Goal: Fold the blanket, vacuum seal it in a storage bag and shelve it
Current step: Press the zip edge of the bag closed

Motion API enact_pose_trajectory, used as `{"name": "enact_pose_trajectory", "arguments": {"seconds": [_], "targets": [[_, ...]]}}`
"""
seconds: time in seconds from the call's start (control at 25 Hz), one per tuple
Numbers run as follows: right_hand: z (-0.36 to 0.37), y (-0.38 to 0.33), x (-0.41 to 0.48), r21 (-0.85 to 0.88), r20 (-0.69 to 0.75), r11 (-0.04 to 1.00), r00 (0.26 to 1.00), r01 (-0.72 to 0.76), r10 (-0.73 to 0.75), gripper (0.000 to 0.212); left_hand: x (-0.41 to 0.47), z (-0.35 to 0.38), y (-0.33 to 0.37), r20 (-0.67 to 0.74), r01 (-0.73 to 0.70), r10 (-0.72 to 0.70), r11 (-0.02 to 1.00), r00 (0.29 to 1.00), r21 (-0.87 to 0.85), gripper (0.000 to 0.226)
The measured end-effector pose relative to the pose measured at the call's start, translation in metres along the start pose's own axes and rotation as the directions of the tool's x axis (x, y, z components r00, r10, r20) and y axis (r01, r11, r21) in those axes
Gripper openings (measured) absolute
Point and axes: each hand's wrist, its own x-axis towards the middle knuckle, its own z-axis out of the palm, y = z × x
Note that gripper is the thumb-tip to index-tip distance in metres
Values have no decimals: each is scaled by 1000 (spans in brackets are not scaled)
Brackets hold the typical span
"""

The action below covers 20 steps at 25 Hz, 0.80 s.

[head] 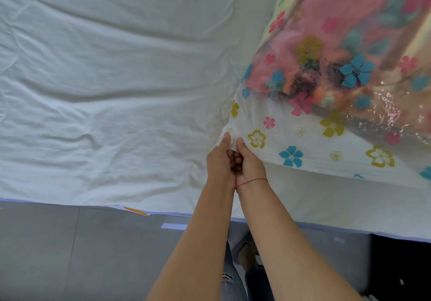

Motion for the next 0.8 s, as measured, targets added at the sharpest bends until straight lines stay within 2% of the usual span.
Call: {"name": "enact_pose_trajectory", "arguments": {"seconds": [0.08, 0.2, 0.28, 0.4, 0.48, 0.6, 0.68, 0.72, 0.76, 0.8], "targets": [[-2, -2, -4, -15, 23, 1000, 999, 27, -27, 4, 2, -4, -2, 25, -12, 14, 999, 1000, -47, 31], [-21, -19, -15, -58, 45, 996, 996, 74, -71, 14, -3, -5, -5, 110, 36, -21, 991, 994, -129, 36], [-49, -48, -20, -63, -23, 993, 994, 102, -104, 9, -13, 7, -13, 169, 126, -105, 985, 980, -120, 38], [-106, -104, -24, 83, -168, 969, 962, 231, -215, 7, -34, 41, -38, 175, 261, -253, 965, 951, -25, 28], [-142, -141, -32, 102, -271, 935, 914, 340, -303, 5, -39, 54, -51, 108, 232, -235, 972, 966, 39, 29], [-200, -198, -49, 84, -441, 880, 809, 468, -389, 15, -37, 59, -49, 1, 141, -142, 983, 990, 121, 29], [-244, -243, -66, 44, -549, 834, 711, 550, -440, 26, -34, 51, -34, -67, 138, -130, 980, 989, 145, 18], [-262, -265, -78, -72, -608, 820, 627, 567, -487, 33, -35, 46, -24, -137, 118, -93, 975, 986, 190, 12], [-271, -288, -95, -228, -658, 801, 519, 554, -546, 42, -37, 43, -13, -211, 75, -8, 947, 977, 314, 16], [-272, -309, -113, -371, -672, 729, 375, 575, -639, 53, -35, 40, -2, -281, 32, 111, 887, 953, 461, 30]]}}
